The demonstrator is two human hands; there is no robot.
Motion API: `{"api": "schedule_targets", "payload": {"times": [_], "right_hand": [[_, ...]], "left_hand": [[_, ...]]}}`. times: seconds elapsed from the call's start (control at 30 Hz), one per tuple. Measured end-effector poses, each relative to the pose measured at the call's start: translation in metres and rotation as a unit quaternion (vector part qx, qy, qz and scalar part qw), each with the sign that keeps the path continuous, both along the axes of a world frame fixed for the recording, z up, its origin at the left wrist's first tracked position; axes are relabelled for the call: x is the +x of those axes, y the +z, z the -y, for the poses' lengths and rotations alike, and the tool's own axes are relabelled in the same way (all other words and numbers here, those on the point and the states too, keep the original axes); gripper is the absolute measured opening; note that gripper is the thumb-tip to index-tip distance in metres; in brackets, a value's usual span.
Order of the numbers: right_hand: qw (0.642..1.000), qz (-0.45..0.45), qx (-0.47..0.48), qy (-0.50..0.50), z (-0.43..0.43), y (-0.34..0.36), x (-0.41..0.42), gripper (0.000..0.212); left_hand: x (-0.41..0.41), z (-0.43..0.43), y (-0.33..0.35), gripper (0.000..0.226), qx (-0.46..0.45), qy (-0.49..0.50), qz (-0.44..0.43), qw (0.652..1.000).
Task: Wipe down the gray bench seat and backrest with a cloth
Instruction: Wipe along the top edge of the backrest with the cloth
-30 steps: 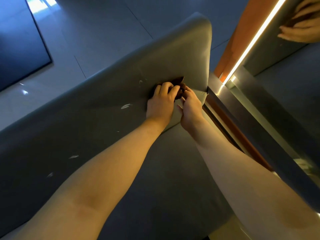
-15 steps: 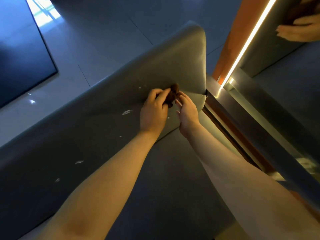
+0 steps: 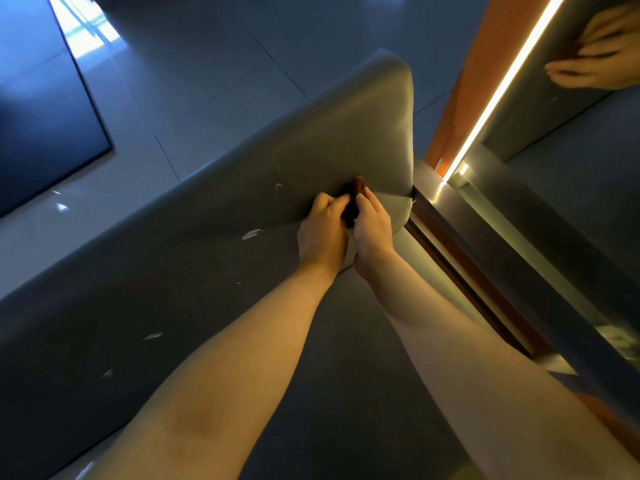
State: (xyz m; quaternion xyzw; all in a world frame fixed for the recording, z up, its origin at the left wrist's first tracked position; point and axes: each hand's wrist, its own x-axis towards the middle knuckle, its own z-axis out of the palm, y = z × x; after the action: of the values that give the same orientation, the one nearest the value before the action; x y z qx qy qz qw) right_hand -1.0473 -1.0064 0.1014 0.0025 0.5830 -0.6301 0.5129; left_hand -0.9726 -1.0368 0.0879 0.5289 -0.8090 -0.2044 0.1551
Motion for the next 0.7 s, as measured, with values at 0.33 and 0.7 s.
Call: {"api": "schedule_targets", "payload": {"times": [0.33, 0.7], "right_hand": [[0.993, -0.074, 0.051, 0.074, -0.016, -0.009, 0.01, 0.03], [0.95, -0.303, -0.067, 0.018, 0.015, 0.013, 0.029, 0.015]], "left_hand": [[0.026, -0.028, -0.017, 0.046, 0.114, 0.013, -0.109, 0.987], [0.062, -0.02, -0.014, 0.036, 0.365, 0.28, -0.265, 0.848]]}}
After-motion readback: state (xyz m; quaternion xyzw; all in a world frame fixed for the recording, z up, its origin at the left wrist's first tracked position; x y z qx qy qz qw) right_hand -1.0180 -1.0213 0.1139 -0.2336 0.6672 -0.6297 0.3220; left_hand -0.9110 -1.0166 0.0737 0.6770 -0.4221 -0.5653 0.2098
